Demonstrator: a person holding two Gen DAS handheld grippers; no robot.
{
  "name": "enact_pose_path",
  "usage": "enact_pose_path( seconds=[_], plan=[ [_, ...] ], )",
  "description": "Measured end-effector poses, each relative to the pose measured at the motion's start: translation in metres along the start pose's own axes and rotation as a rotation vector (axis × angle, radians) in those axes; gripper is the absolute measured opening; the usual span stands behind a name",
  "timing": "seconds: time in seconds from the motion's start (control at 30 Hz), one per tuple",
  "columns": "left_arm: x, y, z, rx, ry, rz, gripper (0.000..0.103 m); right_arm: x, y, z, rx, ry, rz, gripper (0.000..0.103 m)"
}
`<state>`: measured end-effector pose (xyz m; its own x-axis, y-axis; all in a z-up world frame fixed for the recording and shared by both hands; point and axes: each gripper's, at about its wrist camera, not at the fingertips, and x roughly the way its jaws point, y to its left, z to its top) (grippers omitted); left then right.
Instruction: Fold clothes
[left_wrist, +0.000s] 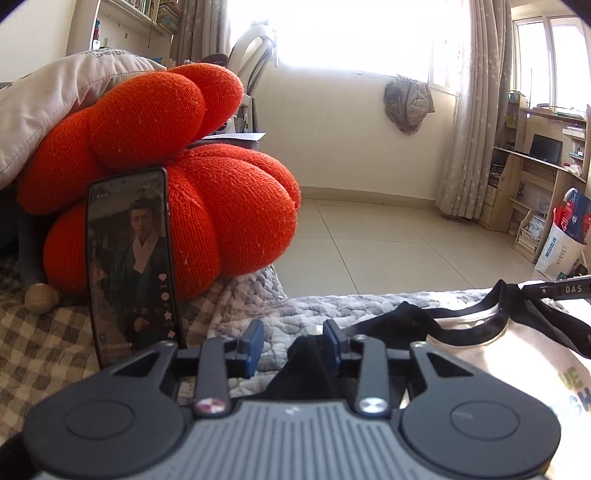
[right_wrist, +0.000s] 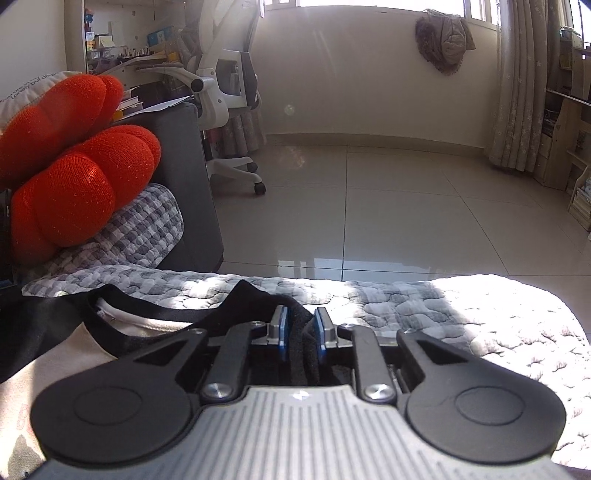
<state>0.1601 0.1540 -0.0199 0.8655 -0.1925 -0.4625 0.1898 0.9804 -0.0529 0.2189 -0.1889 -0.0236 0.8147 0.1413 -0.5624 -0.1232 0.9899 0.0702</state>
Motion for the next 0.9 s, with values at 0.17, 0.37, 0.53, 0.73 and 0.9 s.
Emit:
enact_pose_path(
  seconds=[0.17, 0.37, 0.53, 0.73, 0.9],
  plan=[
    [-0.036, 0.014, -0.007, 0.005, 0.032, 0.029, 0.048, -0.014, 0.015, 0.0, -0.029, -0.031, 0.037, 0.048],
    [-0.07, 0.042, -0.019, -0.024, 0.098, 0.144, 0.056, -0.025, 0.051, 0.004, -0.056, -0.018, 0.134, 0.048],
    [-0.094, 0.071, -0.036, -0.093, 0.154, 0.209, 0.058, -0.028, 0.082, 0.002, -0.068, 0.0, 0.213, 0.048],
    [-0.111, 0.089, -0.059, -0.191, 0.225, 0.202, 0.058, -0.03, 0.117, -0.006, -0.092, 0.025, 0.286, 0.049],
    [-0.102, 0.094, -0.071, -0.219, 0.268, 0.234, 0.031, -0.03, 0.136, -0.013, -0.098, 0.047, 0.329, 0.049]
  ],
)
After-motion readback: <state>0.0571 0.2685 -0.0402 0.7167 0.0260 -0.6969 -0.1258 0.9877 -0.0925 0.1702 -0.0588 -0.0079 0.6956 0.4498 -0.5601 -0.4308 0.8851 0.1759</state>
